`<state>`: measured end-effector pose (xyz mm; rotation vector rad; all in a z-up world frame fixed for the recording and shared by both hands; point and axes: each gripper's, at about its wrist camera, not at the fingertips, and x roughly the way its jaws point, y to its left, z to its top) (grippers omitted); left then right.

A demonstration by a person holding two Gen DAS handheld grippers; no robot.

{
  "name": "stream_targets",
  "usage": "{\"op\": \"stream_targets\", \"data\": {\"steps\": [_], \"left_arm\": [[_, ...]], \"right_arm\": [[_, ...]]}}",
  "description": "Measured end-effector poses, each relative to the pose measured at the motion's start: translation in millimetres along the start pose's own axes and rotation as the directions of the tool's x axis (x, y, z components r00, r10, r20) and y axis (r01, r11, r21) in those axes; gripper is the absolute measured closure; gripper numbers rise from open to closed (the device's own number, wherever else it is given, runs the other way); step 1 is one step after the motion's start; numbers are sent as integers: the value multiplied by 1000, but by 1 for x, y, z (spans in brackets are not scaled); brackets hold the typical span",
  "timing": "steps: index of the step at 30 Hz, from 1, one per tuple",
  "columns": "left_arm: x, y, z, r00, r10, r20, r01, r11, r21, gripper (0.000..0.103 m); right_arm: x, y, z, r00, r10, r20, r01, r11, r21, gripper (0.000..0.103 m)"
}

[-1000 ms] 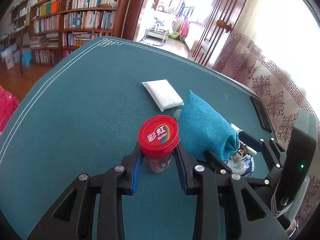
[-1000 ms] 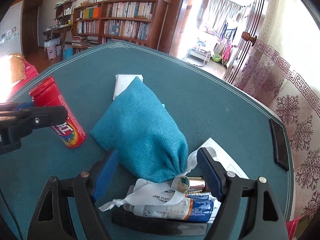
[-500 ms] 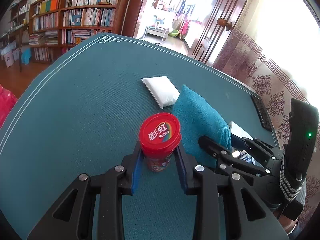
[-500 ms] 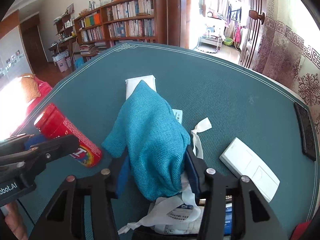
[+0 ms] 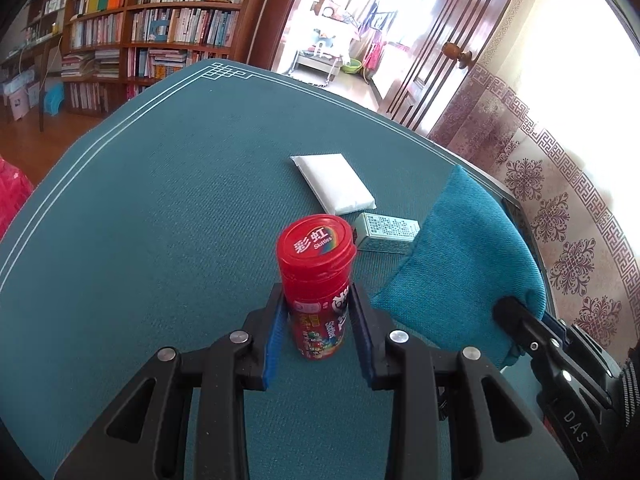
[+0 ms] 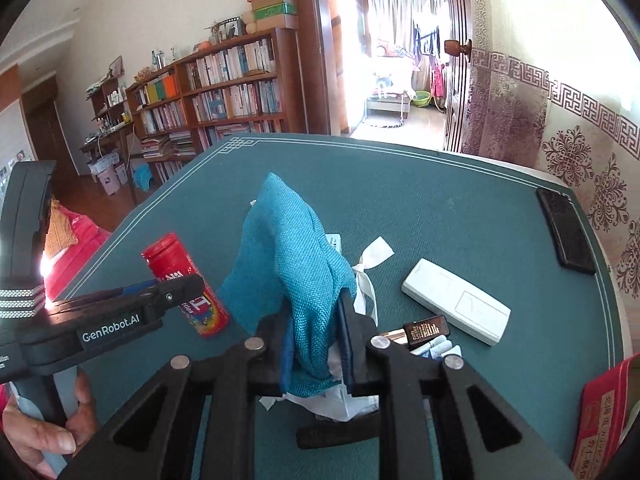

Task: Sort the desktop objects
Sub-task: 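Carry both items to the tin box and open the right tool to drop the bag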

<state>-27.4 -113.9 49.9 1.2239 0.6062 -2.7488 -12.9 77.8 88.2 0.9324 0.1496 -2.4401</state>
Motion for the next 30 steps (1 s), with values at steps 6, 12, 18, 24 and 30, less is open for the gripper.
{"op": "stream_targets", "data": {"steps": [6,12,18,24,30], "left_arm": [[3,1,1,1000,21,3,-21,1000,11,68],[8,-4,-2,999,53,10,-54,997,49,66],[19,2,-5,996,-69,-63,69,998,-9,72],[3,-13,-6,996,-87,-13,88,996,31,73],[10,-15,-9,998,-51,-26,52,998,39,73]], "right_arm": [[-36,-19,-10,996,-68,51,65,995,72,82],[-80,-34,-32,983,-152,107,138,982,126,82],[-125,-60,-57,961,-233,149,199,956,215,82],[-174,-98,-84,913,-369,171,296,892,342,82],[-220,-130,-108,835,-521,176,410,803,433,82]]}}
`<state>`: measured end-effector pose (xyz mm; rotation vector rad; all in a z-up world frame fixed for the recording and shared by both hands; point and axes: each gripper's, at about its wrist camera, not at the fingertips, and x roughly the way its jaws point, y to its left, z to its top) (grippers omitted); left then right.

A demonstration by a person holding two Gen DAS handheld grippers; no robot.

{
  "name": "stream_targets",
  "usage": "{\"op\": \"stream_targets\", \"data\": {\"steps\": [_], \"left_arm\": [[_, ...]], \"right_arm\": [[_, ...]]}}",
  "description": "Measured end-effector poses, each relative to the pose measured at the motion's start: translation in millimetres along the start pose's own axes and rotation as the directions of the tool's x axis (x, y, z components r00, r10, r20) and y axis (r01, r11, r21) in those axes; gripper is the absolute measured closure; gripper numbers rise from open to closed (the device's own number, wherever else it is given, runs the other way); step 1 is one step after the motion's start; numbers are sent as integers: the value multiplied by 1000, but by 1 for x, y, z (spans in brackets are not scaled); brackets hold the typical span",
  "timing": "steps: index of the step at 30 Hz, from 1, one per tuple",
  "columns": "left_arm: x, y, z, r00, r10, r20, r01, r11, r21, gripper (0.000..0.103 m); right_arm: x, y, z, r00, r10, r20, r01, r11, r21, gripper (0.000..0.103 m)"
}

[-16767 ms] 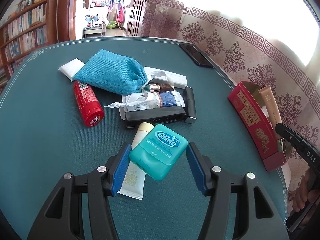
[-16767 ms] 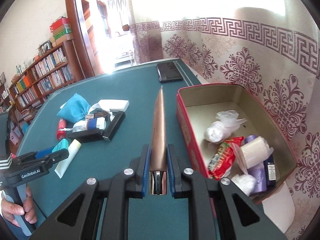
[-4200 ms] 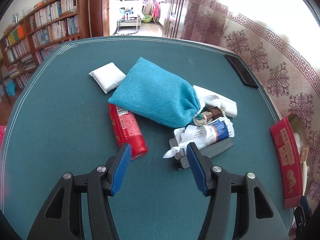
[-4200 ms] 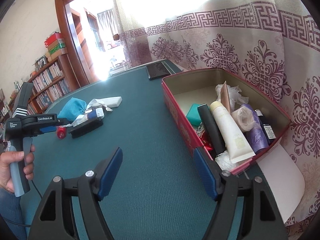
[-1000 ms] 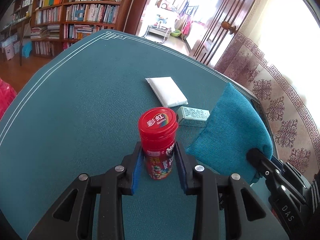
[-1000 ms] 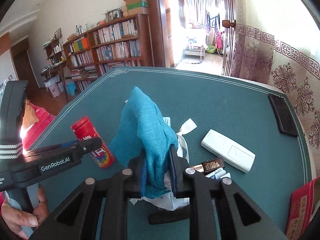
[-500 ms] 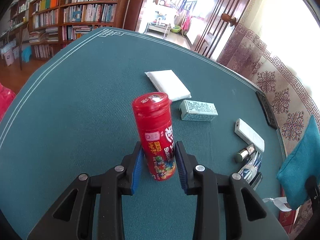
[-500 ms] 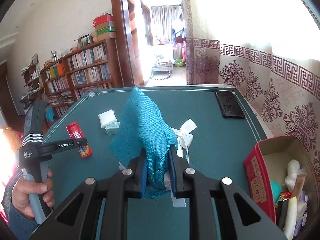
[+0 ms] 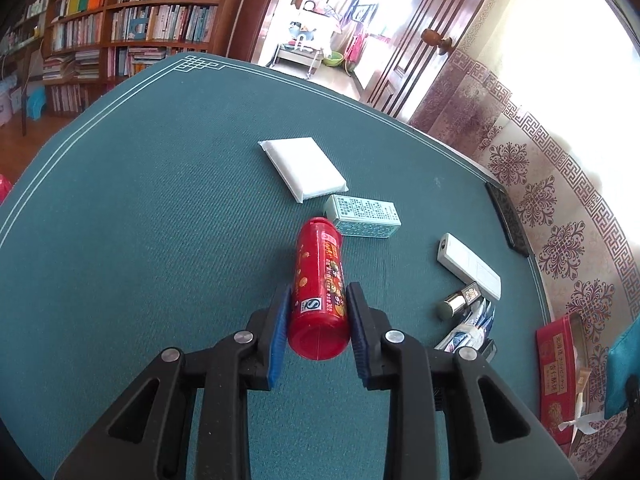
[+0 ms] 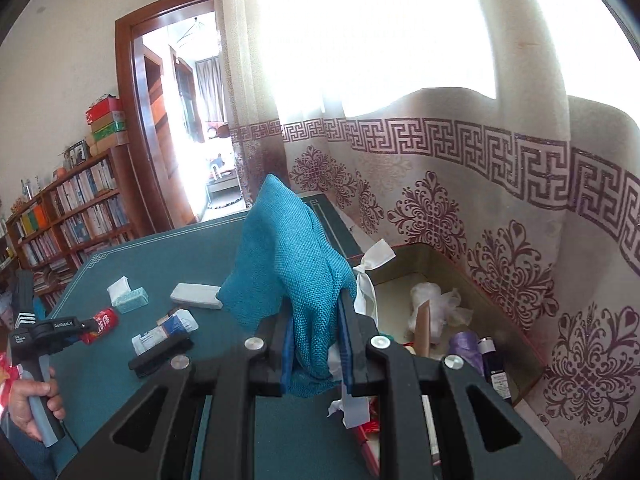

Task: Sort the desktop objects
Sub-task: 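Carry both items to the tin box and open the right tool to drop the bag, then lower the red spray can into the tin box and open the left tool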

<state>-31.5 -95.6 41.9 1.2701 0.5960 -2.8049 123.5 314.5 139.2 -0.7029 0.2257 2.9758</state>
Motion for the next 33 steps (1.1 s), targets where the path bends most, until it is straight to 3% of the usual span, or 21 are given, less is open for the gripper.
{"op": "stream_targets", "data": {"steps": [5,12,18,25,33], "left_arm": [[-4,-3,-1,1000,-29,-4,29,1000,0,73],[-20,-29,-5,992,-130,2,130,991,45,73],[-42,-58,-9,978,-207,14,204,974,96,73],[-57,-104,-24,959,-281,-16,279,943,183,73],[-57,-173,-48,934,-343,-95,356,887,294,73]], "right_arm": [[-13,-32,2,994,-103,26,102,995,19,82],[1,-63,-8,984,-177,-22,178,981,70,81],[35,-78,-27,981,-105,-165,121,988,91,62],[35,-78,-38,983,-70,-173,84,993,78,61],[25,-77,-52,987,-41,-155,51,997,57,59]]}}
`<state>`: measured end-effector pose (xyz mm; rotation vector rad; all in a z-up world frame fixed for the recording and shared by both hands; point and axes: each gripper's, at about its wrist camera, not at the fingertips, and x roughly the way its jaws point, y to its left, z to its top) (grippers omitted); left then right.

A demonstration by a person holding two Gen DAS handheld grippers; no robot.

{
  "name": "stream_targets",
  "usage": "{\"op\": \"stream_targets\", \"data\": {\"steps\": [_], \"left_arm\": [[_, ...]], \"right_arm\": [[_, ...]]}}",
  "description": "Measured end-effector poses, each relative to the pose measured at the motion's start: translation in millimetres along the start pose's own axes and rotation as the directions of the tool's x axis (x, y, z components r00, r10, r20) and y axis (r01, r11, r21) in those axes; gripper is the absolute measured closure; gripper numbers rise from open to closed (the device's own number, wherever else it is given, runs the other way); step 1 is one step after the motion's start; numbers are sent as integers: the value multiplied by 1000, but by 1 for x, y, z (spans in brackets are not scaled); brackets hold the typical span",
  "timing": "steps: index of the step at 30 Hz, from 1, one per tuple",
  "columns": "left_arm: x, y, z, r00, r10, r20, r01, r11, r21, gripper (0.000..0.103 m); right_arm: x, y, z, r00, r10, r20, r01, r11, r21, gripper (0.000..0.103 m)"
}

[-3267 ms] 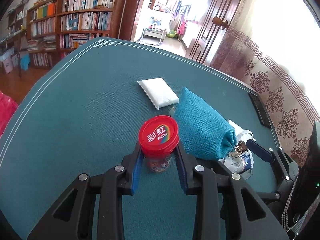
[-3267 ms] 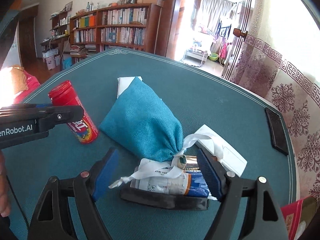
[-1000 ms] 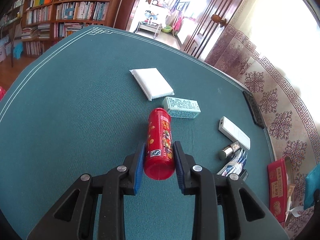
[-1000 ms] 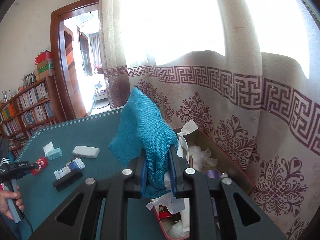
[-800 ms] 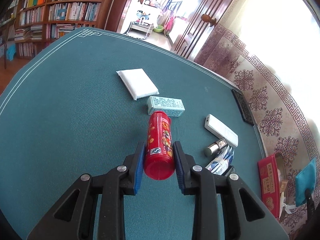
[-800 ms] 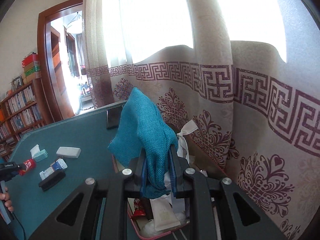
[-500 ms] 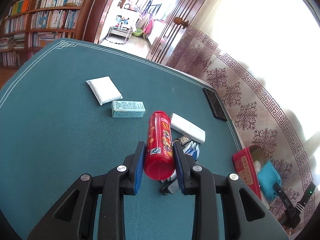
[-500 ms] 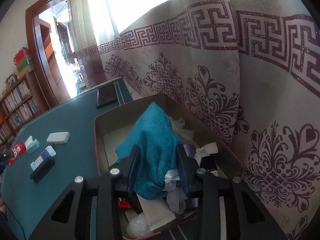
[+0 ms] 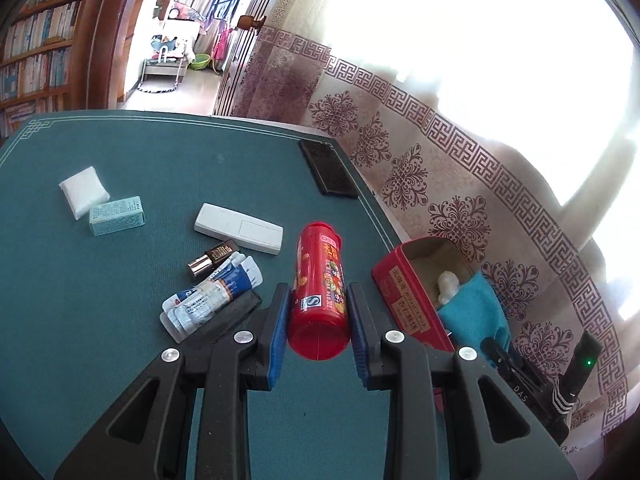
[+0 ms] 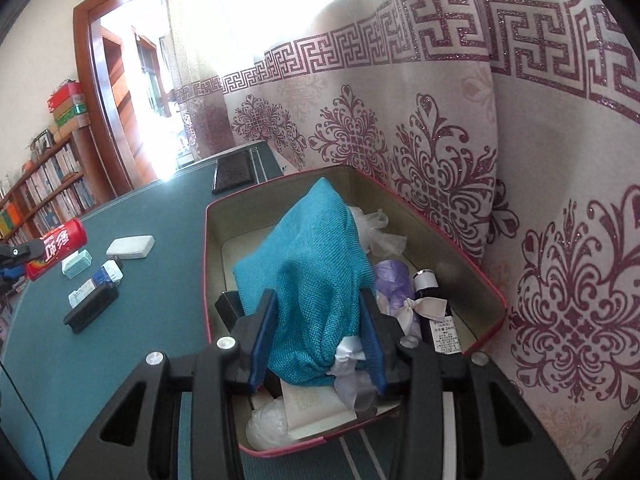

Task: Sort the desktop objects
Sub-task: 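Lower the red spray can into the tin box and open the left tool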

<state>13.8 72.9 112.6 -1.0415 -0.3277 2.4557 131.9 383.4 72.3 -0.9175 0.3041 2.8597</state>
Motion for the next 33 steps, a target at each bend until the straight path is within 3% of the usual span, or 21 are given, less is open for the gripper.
{"op": "stream_targets", "data": {"steps": [2,4,6,18,24,33], "left_arm": [[8,-18,0,1000,-17,-11,17,999,27,73],[15,-37,0,999,-40,-24,41,998,55,73],[23,-58,0,997,-61,-37,64,994,83,73],[79,-157,-4,979,-154,-135,182,958,223,72],[105,-160,-12,968,-134,-214,179,962,207,70],[101,-123,-4,981,-52,-186,83,983,162,68]], "right_arm": [[-2,-5,-2,1000,5,6,-5,1000,13,58],[-3,-10,-3,1000,6,14,-6,999,38,49],[-6,-14,-5,1000,5,27,-6,999,52,48],[-42,-13,-9,987,-44,155,43,999,9,34],[-34,-15,-14,991,-22,128,19,999,26,30],[-33,-12,-14,992,-15,128,9,999,45,30]]}}
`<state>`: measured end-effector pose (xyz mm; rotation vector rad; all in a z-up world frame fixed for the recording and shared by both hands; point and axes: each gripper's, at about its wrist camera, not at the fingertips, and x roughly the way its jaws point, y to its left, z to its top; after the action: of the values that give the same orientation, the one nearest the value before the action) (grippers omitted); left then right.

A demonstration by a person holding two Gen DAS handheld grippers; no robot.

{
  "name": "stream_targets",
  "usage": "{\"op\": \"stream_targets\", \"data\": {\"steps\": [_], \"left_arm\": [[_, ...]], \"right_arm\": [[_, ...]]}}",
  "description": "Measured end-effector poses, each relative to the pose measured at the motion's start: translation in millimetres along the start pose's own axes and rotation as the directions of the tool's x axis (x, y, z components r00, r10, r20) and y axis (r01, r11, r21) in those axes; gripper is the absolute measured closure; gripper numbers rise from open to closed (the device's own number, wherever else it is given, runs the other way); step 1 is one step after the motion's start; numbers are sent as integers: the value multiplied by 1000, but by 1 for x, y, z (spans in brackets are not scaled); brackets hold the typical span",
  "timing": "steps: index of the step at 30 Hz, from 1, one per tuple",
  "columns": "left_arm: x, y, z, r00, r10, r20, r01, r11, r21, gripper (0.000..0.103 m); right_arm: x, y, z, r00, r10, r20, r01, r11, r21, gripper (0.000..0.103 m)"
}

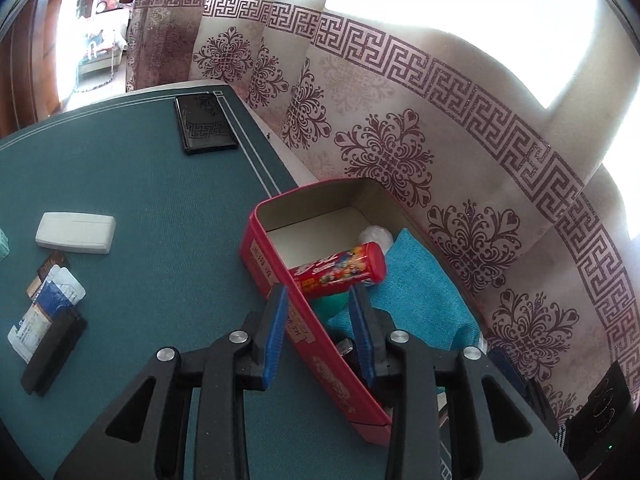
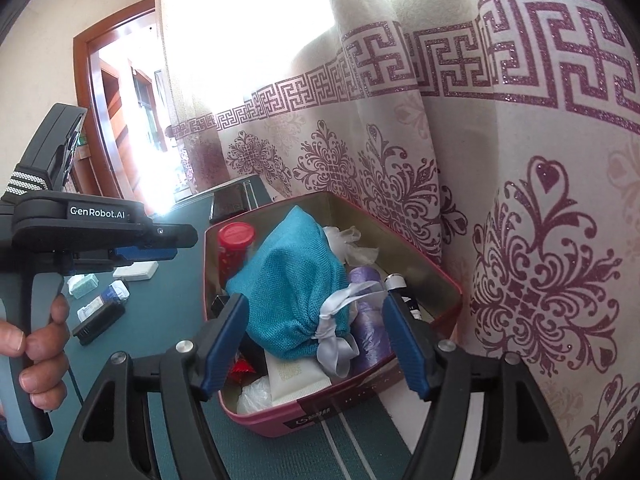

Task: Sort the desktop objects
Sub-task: 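Lower the red spray can into the tin box and open the left tool, then move both open tools back over the object pile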

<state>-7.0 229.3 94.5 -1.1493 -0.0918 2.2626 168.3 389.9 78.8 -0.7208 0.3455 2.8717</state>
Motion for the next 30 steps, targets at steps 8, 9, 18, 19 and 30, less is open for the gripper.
{"op": "stream_targets", "data": {"steps": [8,9,18,19,30], "left_arm": [[-22,49,-6,991,124,50,-122,992,-42,51],[-26,57,-7,989,140,55,-138,989,-49,51],[-63,142,-14,963,260,73,-242,951,-193,50],[-65,151,-14,959,273,72,-253,944,-210,50],[-78,238,-17,905,424,13,-393,849,-354,42]], "right_arm": [[-5,25,4,999,28,17,-28,999,-27,28],[-5,29,4,999,33,17,-32,999,-34,27],[1,68,-1,996,91,-13,-91,992,-88,25],[3,73,-2,995,98,-19,-99,991,-94,25],[17,113,-17,981,166,-101,-179,973,-146,24]]}}
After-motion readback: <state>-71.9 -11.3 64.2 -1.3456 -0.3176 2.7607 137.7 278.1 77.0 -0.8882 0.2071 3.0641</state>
